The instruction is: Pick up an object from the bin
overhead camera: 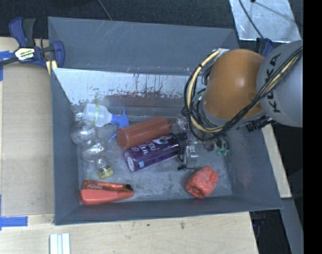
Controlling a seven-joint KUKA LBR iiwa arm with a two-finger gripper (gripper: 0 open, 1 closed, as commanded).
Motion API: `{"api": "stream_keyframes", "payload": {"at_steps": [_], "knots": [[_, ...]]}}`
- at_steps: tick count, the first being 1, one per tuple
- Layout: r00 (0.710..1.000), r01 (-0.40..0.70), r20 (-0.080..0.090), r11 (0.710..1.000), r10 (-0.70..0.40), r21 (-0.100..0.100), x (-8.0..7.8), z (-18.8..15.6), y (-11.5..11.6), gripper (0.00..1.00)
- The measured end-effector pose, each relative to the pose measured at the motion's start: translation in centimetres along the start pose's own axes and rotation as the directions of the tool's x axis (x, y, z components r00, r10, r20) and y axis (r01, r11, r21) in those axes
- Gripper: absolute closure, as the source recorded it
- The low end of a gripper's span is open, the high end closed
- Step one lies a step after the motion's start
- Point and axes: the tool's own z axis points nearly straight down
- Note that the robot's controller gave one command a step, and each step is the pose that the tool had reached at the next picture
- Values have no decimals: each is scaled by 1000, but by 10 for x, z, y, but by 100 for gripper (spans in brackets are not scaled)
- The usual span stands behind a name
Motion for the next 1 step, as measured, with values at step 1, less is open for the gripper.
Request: {"api": "stream_keyframes", "payload": {"at_steps": [1], "knots": [[1000,0,8,1000,0,0,-2,-5,0,0]]}}
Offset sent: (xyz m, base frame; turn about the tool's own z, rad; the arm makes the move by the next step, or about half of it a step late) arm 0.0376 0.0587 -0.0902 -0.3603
